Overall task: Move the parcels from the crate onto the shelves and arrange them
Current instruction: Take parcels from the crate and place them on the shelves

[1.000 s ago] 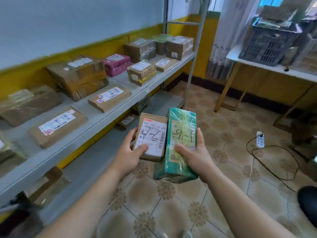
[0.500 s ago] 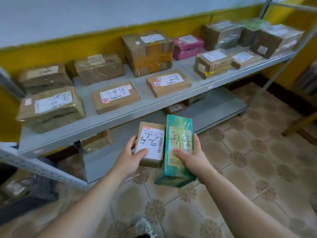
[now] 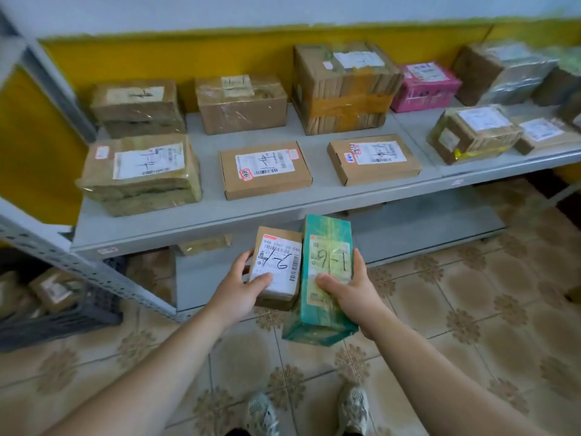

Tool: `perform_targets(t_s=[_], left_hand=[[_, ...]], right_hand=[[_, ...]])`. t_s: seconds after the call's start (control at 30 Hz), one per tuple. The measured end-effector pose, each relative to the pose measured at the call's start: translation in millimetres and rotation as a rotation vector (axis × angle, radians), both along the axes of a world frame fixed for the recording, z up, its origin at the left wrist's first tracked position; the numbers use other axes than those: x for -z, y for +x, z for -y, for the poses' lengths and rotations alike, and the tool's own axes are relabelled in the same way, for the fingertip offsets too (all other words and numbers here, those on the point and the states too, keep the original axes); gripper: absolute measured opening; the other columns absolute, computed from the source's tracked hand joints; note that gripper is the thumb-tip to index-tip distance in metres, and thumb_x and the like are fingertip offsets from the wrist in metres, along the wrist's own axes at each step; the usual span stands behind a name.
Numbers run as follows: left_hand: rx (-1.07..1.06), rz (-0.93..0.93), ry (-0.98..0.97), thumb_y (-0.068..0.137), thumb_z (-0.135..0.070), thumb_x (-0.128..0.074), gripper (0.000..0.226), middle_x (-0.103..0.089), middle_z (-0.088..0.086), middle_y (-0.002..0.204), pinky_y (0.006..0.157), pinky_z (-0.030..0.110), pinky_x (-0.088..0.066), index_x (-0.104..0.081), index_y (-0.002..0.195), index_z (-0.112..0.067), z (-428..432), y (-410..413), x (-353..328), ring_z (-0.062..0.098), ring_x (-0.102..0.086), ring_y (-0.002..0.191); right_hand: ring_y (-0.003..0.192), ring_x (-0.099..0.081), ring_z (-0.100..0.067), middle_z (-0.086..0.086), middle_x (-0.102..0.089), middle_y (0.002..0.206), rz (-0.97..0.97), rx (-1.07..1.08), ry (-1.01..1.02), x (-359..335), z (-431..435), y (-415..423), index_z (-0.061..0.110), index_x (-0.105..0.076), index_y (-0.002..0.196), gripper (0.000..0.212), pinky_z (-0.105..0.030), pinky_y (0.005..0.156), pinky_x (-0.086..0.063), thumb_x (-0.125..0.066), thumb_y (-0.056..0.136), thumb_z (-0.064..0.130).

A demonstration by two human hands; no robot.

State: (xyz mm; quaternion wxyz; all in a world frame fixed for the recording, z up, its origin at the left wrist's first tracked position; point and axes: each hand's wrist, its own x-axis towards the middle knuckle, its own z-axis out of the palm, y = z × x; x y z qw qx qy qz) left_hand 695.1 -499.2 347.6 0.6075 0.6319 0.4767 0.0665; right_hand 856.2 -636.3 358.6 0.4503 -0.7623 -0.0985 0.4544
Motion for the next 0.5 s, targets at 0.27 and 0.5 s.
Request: perform_targets(t_s=[0.27,0.5], left_hand=[[-0.128,-0.009,0.029,0.096,-0.027,-0.059,0.066,-0.047,-0.014,0.125,0.093,0.028,-0.034,-0.024,0.151,-0.029,13,23,-10,0.012,-0.053,0.108],[-0.243,-0.012,0.001,0.094,-0.023,-0.062,0.059,-0.056,-0.005,0.129,0.083,0.026,-0.042,-0.033,0.145,-0.029,48,48,1,0.011,-0.061,0.100]], right_hand=[[0.081,-0.076,-0.018,0.000,-0.070,0.108,0.000,-0.135,0.049,4,-10,41,0.046,-0.014,0.150,0.086,-0.047,0.072,-0.063,-0.071,0.090,0.021],[0.079,-0.076,-0.021,0.000,-0.070,0.107,-0.018,-0.225,0.002,15,10,79,0.050,-0.013,0.147,0.087,-0.049,0.072,-0.062,-0.072,0.090,0.021]])
